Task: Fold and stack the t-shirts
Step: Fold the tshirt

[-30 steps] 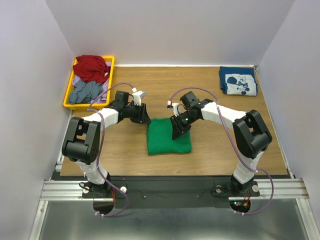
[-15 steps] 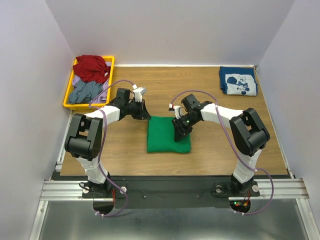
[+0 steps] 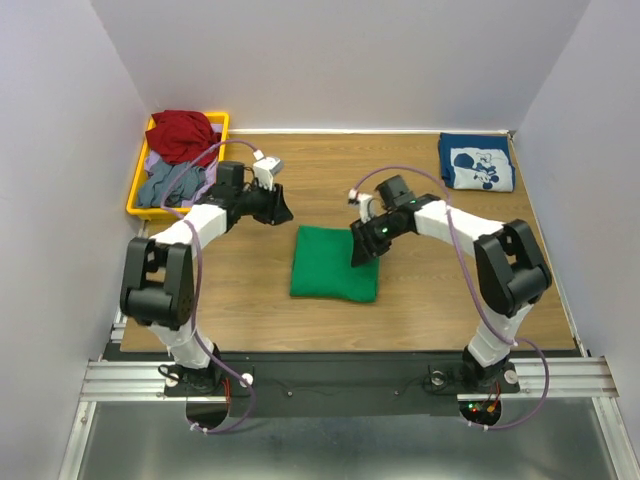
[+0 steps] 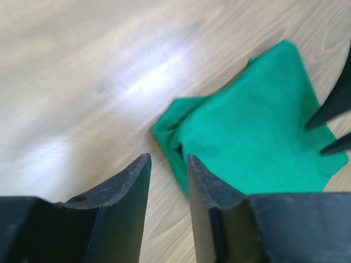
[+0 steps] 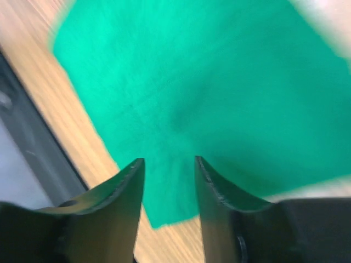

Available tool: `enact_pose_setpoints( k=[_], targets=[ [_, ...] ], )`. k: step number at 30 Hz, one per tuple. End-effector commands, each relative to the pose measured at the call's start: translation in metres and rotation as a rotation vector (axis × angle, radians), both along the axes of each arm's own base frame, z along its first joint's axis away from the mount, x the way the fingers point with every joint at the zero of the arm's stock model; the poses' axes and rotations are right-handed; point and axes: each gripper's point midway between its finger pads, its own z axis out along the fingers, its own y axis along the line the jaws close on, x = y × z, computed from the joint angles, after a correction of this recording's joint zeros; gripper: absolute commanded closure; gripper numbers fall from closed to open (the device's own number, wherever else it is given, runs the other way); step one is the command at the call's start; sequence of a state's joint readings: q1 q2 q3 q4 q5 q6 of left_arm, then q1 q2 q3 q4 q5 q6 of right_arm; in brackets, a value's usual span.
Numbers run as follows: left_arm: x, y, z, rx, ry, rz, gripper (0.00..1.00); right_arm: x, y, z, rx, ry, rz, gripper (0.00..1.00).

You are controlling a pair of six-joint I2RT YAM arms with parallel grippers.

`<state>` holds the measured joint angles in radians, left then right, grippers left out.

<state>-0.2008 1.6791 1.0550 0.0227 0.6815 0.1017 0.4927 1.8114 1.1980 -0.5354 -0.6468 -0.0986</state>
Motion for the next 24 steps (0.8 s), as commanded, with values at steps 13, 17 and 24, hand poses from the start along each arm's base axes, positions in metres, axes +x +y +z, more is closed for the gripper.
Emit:
enact_pose_setpoints(
  k=[13, 17, 24],
  targets=[
    [-0.06, -0.089, 0.038, -0.495, 0.189, -0.246, 0.41, 0.041, 0.014, 0.036, 0.487, 0.215, -0.236, 0.5],
    [-0.036, -0.086, 0.001, -0.488, 0.252, -0.175, 0.37, 0.06, -0.005, -0.007, 0.459, 0.29, -0.33, 0.45],
    [-0.007, -0.067, -0.06, -0.476, 0.386, -0.005, 0.29, 0.108, -0.033, -0.043, 0.437, 0.315, -0.455, 0.37]
  ],
)
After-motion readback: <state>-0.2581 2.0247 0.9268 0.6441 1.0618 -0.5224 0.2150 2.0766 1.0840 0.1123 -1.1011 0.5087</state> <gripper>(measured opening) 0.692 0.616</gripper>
